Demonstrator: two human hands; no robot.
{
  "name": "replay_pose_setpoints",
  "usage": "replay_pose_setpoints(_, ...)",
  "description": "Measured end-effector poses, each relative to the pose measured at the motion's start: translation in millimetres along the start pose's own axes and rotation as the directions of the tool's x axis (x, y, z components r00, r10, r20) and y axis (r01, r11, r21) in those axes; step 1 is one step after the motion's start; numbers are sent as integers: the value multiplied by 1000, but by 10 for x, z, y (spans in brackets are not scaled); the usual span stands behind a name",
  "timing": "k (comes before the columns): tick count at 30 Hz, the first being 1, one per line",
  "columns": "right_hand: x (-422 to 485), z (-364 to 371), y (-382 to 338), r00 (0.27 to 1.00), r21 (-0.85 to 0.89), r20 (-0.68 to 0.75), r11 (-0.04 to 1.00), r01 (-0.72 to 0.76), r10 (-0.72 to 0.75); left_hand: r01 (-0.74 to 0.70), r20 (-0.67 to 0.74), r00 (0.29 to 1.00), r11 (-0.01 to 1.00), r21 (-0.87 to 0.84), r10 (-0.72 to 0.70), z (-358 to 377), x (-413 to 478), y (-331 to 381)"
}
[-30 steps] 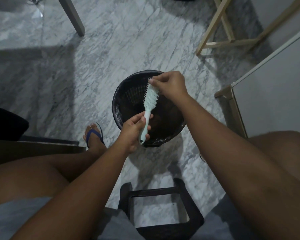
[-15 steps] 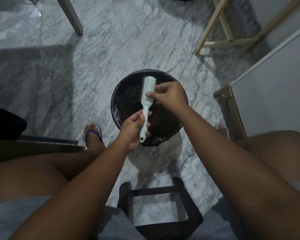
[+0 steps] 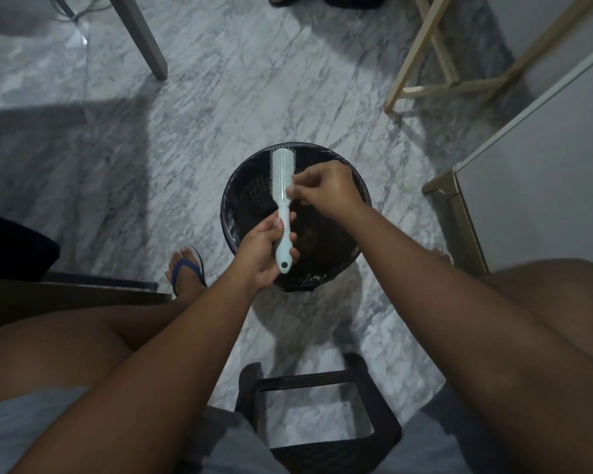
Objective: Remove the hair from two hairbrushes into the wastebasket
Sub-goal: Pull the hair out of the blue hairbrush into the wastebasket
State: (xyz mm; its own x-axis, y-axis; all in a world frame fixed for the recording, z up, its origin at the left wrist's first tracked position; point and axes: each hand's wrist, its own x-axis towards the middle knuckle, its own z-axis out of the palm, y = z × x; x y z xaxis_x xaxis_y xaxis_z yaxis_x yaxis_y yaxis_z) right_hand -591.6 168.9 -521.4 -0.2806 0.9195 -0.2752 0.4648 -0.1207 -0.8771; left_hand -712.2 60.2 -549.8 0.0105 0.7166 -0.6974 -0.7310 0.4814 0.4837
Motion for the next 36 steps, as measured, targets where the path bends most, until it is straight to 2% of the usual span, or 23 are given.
replay_pose_setpoints(2, 37, -46, -8, 999, 63, -15, 998, -27, 28, 11, 9, 1000, 1000, -17, -11, -9, 1, 6)
replay_pose_setpoints(4, 33, -71, -12, 993, 86, -108, 995, -44, 53, 33, 22, 999, 999, -30, -32, -8, 4, 8)
replay_pose_setpoints(6, 37, -66, -1, 982, -21, -190, 1000, 18, -22, 57, 20, 998, 997, -50, -56, 3, -4, 11)
replay_pose_setpoints(8, 33, -28, -4, 992, -165, -108, 985, 54, -72, 78, 20, 997, 995, -54, -77, 19, -13, 13)
replay_pose_setpoints(11, 64, 30, -31, 999, -245, -44, 969, 14, -26, 91, 34, 995, 995, -32, -90, 46, -15, -11)
replay_pose_setpoints(17, 171, -111, -77, 989, -172, -145, 984, -39, 14, 62, 48, 997, 998, -27, -61, 10, -44, -13)
replay_pose_setpoints(20, 205, -108, -59, 972, 7, -193, 991, -136, 135, 57, 47, 997, 998, -34, -55, 25, -58, -6)
replay_pose_setpoints(22, 178, -94, -83, 978, 140, -146, 982, -130, 150, 64, 53, 997, 995, -79, -60, 45, -72, 14)
replay_pose_setpoints(23, 157, -93, -93, 990, 168, -64, 979, -112, 124, 68, 55, 997, 993, -100, -62, 46, -81, 31)
replay_pose_setpoints(25, 120, -138, -52, 990, 123, 126, 989, -85, 70, 93, 67, 994, 987, -128, -85, 29, -108, 62)
replay_pose_setpoints(26, 100, -174, -40, 984, 57, 174, 997, -52, 41, 112, 79, 992, 985, -128, -103, 8, -131, 87)
replay_pose_setpoints(28, 104, -246, -1, 982, -78, 185, 995, 55, -40, 148, 108, 984, 986, -81, -139, -54, -172, 128)
replay_pose_setpoints(30, 135, -314, -21, 978, -111, 184, 987, 116, -94, 176, 138, 975, 984, -15, -172, -128, -204, 150)
replay_pose_setpoints(33, 211, -432, -76, 976, -109, 172, 983, 150, -130, 198, 177, 963, 979, 52, -204, -208, -219, 149)
replay_pose_setpoints(36, 290, -476, -65, 987, -186, 95, 972, 146, -130, 183, 176, 966, 982, 46, -189, -187, -205, 142)
